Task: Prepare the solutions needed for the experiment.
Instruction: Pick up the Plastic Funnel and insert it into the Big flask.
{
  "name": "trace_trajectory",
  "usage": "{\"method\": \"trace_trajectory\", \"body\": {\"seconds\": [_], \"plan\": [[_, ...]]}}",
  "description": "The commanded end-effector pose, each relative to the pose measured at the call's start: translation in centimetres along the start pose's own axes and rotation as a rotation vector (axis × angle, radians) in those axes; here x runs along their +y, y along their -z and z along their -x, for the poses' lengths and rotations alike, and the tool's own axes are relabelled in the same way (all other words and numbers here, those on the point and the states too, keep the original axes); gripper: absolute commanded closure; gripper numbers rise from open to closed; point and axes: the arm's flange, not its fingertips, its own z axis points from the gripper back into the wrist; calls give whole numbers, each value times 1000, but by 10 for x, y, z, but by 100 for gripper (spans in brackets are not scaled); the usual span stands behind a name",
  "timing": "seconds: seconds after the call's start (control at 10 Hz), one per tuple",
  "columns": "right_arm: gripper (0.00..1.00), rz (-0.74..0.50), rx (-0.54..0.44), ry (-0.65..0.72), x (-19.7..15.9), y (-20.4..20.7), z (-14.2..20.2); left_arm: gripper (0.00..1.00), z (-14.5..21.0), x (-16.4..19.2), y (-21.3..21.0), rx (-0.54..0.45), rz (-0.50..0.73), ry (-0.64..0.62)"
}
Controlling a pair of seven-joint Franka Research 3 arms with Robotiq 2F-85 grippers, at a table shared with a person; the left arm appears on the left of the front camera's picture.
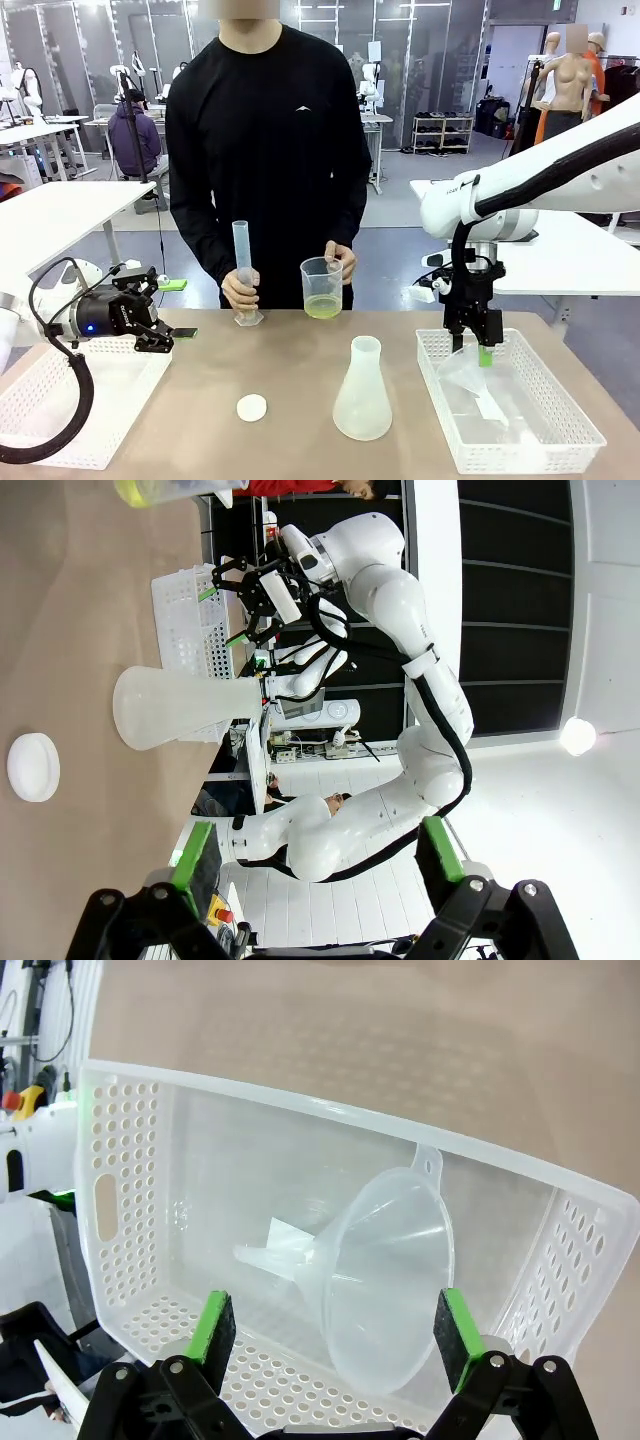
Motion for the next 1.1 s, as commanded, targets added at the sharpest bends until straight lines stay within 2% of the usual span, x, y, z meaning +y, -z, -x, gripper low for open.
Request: {"method": "trace_trajectory", "body": {"seconds": [0.0,0.1,0.2,0.3,0.4,0.5,0.6,0.7,0.8,0.9,1.0], "plan": [[0,-40,35,-44,-17,-13,2,0,-4,1,2,-4,-7,-3],[0,-66,45,-52,-19,-15,0,0,-4,1,2,-4,-7,-3],[15,-108,55,-55,-22,-14,0,0,-4,1,2,-4,-7,-3],[19,-114,56,-65,-25,-13,-1,0,-4,1,2,-4,-7,-3],[34,-133,55,-61,-28,-11,0,0,-4,1,2,-4,-7,-3],[37,-144,66,-72,-28,-9,-1,0,-4,1,2,-4,-7,-3],[52,-154,66,-71,-28,-7,-1,0,-4,1,2,-4,-7,-3],[56,-148,81,-82,-27,-6,-2,0,-4,1,2,-4,-7,-3],[71,-153,87,-79,-27,-5,-2,0,-4,1,2,-4,-7,-3],[74,-160,79,-82,-27,-4,-1,0,-4,1,2,-4,-7,-3],[90,-156,74,-92,-26,-4,-1,0,-4,1,2,-4,-7,-3]]}}
